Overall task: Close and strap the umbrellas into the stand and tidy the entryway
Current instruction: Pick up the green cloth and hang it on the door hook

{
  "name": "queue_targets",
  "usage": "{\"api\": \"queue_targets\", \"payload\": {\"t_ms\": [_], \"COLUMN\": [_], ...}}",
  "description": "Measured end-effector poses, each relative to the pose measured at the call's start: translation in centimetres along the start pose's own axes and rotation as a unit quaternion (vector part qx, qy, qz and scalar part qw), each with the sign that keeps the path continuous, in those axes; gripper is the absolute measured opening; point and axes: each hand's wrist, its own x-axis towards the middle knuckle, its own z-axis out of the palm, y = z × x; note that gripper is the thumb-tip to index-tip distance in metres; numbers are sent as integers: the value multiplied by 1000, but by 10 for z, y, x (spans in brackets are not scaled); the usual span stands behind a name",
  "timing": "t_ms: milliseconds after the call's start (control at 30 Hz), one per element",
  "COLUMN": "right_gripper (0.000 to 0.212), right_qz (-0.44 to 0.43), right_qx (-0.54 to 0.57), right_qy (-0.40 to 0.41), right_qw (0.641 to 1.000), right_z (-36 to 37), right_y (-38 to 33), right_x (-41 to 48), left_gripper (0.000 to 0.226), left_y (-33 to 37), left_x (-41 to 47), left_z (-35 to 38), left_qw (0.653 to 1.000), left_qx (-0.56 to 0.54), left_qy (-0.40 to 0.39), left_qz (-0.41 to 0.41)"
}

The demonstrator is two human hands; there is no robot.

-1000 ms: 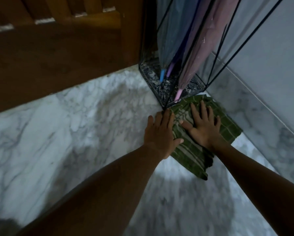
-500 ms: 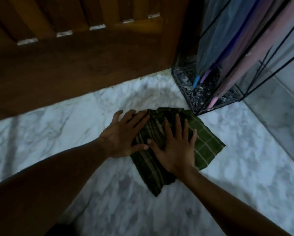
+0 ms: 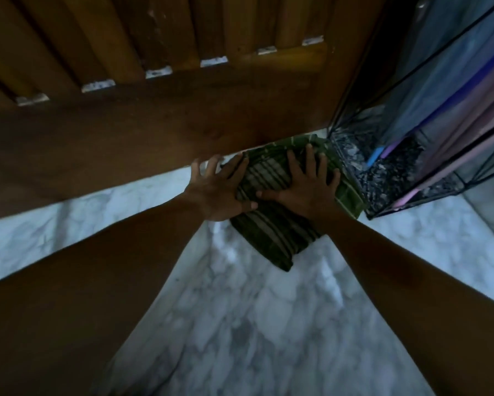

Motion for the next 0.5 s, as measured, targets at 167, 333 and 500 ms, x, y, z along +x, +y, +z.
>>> {"api": "queue_targets", "payload": {"t_ms": [167, 333, 500], "right_gripper": [128, 113, 98], "right_qz": [-44, -156, -233], "right_qx": [-12, -44, -51], "right_qy": [-31, 10, 40], "right_qw": [998, 987, 970], "right_z": [-9, 8, 37], "right_y": [-10, -9, -10], "right_x": [13, -13, -62], "left_gripper": [101, 112, 116], "left_y": [-10, -15, -9], "left_x": [-11, -49, -95], "left_z": [-3, 22, 40], "left_qw": [999, 998, 999], "left_qx": [-11, -51, -11], "left_qy": [-24, -28, 9], "left_qz": [-24, -23, 35]}}
